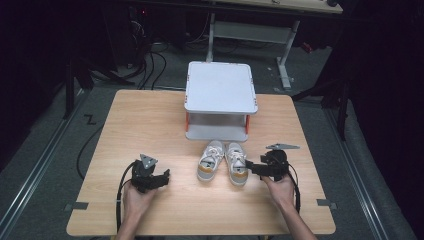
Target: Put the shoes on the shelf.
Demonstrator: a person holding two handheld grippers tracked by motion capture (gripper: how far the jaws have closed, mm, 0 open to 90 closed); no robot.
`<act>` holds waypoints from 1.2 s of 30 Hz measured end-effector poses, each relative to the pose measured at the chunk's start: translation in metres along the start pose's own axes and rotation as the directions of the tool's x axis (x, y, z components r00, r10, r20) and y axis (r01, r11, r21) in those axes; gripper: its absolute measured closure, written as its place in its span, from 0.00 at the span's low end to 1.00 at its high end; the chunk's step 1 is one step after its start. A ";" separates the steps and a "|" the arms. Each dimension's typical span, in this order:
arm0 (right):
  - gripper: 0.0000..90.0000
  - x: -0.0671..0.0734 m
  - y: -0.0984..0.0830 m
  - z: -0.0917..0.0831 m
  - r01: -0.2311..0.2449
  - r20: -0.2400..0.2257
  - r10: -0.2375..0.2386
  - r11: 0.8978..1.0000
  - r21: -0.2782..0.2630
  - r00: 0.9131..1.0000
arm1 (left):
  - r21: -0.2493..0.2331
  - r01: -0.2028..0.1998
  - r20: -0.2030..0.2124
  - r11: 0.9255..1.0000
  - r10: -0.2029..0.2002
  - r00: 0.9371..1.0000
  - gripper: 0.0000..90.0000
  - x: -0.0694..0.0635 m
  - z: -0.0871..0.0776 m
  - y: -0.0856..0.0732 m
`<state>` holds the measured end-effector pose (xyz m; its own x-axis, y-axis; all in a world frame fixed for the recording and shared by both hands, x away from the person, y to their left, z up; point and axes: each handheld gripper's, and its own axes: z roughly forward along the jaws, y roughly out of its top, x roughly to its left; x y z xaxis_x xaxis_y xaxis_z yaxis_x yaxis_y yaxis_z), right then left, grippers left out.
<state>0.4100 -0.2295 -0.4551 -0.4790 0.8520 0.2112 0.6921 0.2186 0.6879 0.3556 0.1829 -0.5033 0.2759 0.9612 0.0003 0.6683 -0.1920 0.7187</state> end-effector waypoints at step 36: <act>0.38 -0.050 -0.054 -0.006 0.034 0.262 -0.025 0.999 -0.031 0.965 | -0.113 -0.096 0.321 0.989 0.128 0.938 0.27 -0.095 -0.041 0.064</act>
<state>0.3934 -0.2865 -0.4984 -0.3375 0.9413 0.0047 0.6585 0.2326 0.7157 0.3441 0.0873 -0.4289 0.5660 0.8139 -0.1313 0.5566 -0.2598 0.7891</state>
